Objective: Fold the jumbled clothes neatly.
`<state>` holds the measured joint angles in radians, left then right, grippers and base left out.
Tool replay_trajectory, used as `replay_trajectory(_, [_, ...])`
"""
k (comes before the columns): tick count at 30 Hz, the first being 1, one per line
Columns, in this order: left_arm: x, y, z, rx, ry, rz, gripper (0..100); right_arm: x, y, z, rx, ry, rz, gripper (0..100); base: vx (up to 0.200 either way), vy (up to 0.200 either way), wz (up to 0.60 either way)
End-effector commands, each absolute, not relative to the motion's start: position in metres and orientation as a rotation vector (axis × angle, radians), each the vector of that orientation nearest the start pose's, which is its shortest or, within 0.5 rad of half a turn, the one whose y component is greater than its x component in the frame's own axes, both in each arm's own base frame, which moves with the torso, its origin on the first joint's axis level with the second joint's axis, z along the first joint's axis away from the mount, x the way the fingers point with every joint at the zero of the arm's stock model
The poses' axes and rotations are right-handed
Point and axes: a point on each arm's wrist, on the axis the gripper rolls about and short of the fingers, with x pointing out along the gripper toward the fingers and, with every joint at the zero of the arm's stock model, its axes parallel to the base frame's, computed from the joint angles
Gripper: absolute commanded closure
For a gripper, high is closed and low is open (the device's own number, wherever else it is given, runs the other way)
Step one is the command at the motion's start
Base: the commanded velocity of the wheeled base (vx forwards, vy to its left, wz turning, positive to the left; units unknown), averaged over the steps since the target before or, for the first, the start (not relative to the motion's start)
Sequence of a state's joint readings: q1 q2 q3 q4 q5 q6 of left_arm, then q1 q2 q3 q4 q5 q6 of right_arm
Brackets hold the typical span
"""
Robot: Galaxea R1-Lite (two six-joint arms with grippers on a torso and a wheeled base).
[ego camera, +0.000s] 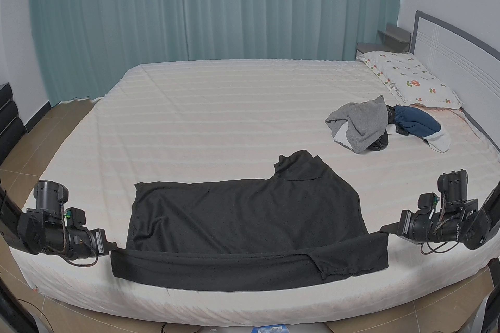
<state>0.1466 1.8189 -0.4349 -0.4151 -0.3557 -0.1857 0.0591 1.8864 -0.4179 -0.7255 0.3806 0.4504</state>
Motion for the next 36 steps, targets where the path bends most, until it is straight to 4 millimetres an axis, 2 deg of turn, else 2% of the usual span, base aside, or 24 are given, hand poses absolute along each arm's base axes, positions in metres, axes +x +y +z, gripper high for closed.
replay_trajectory(1, [0.266,0.019,0.029,-0.432,1.019,-0.119,100,0.283,0.025,0.025,0.553,0.885,0.219,100,0.0,0.0,0.0])
replay_trajectory(9, [0.287,0.017,0.012,-0.398,1.047,-0.072,100,0.304,0.026,0.006,0.562,0.91,0.198,100,0.0,0.0,0.0])
replay_trajectory(13, [0.293,0.018,0.006,-0.388,1.048,-0.045,100,0.313,0.029,0.006,0.595,0.898,0.192,100,0.0,0.0,0.0])
replay_trajectory(23, [0.297,0.02,0.014,-0.437,1.012,-0.015,100,0.32,0.03,0.012,0.612,0.862,0.196,100,0.0,0.0,0.0])
replay_trajectory(33, [0.289,0.02,0.023,-0.44,1.003,-0.012,100,0.321,0.03,0.01,0.613,0.869,0.195,100,0.0,0.0,0.0])
replay_trajectory(34, [0.287,0.02,0.021,-0.439,1.01,-0.012,0,0.321,0.03,0.009,0.614,0.87,0.195,100,0.0,0.0,0.0])
replay_trajectory(36, [0.287,0.02,0.02,-0.442,1.015,-0.014,0,0.321,0.031,0.007,0.614,0.877,0.195,100,0.0,0.0,0.0])
